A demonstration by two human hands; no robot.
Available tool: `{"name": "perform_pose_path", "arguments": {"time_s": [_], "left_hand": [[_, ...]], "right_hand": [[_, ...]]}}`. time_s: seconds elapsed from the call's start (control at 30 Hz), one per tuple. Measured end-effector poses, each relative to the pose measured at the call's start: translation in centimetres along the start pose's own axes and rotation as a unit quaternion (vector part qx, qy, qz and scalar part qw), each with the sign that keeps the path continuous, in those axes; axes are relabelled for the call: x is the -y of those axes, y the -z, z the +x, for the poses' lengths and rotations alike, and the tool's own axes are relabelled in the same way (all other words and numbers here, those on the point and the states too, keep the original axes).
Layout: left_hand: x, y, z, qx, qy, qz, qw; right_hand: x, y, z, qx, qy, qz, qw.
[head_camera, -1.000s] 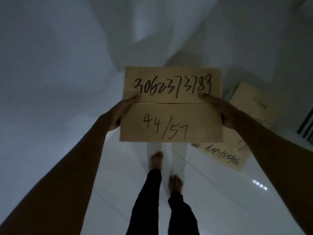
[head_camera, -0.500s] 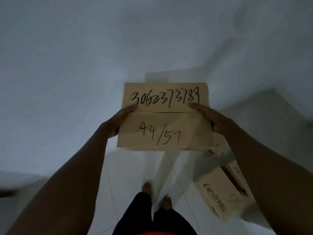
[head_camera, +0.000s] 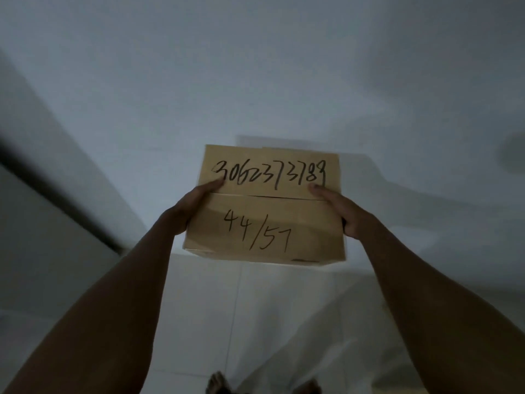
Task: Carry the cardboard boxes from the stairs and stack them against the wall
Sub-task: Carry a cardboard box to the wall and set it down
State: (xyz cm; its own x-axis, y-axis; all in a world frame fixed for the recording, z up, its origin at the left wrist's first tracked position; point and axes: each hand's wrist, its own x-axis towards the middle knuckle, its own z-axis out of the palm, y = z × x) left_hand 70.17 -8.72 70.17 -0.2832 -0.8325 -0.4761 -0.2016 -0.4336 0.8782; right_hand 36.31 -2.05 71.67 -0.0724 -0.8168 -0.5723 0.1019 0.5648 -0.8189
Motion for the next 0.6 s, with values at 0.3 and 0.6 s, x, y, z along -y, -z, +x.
{"name": "perform_pose_path", "arguments": {"time_s": [0.3, 0.6], "left_hand": [[4.6, 20.6, -5.8, -0.095, 0.019, -0.036, 0.995], [9.2, 34.5, -6.0, -0.205, 0.079, -0.036, 0.975]], "right_hand": [[0.5, -21.4, 4.7, 0.074, -0.016, -0.032, 0.997], [-1.1, -35.8, 10.9, 0.108, -0.034, -0.048, 0.992]]}}
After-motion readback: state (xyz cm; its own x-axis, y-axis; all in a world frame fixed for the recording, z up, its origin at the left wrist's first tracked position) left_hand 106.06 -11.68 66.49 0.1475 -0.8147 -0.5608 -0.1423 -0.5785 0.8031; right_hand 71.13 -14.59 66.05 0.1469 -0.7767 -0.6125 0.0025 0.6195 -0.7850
